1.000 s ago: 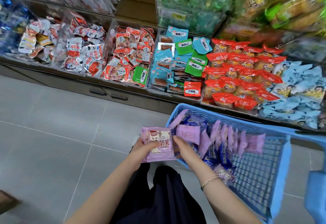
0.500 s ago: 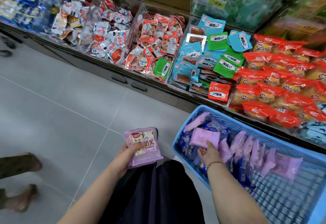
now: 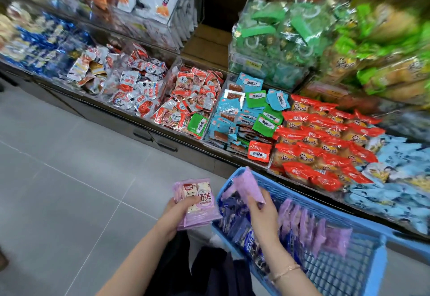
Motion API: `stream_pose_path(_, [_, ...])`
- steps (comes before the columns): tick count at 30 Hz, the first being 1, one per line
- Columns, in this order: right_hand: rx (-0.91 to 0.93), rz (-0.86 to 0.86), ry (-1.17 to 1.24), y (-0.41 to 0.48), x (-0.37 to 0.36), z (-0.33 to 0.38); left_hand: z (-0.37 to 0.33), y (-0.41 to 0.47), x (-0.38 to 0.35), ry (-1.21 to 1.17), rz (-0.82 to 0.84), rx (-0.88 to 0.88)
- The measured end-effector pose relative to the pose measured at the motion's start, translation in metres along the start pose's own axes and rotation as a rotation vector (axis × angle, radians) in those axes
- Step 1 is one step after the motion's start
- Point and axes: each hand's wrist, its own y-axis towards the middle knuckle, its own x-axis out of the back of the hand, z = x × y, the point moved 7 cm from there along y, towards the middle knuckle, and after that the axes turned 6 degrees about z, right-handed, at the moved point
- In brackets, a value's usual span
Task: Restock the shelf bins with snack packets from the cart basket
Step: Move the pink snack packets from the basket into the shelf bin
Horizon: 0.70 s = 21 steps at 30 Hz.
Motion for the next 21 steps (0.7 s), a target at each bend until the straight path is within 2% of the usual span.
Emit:
stream_pose_path(4, [0.432, 0.235, -0.153, -0.028, -0.016, 0.079, -0.022, -0.009, -0.023, -0.115, 0.119, 0.006])
stream_pose_path(8, [0.475, 0.437, -0.226, -0.039, -0.039, 0.103, -0.056, -0.017, -0.024, -0.211, 0.225, -0.02])
stream_pose_path(11, [0.516, 0.381, -0.096, -0.04, -0.05, 0.126, -0.087, -0.023, -0.015, -0.164, 0.253, -0.068])
stream_pose_path(14, [0.396, 0.252, 0.088, -0.027, -0.067, 0.151, -0.118, -0.024, 0.002, -0.086, 0.275, -0.092])
stream_pose_path(18, [0.465, 0.093, 0.008, -0.018, -0.099, 0.197, -0.158, -0.019, 0.032, -0.004, 0.305, -0.127])
stream_pose_path(21, [0.418, 0.119, 0.116, -0.013, -0.134, 0.219, -0.19, -0.017, 0.062, 0.044, 0.301, -0.171])
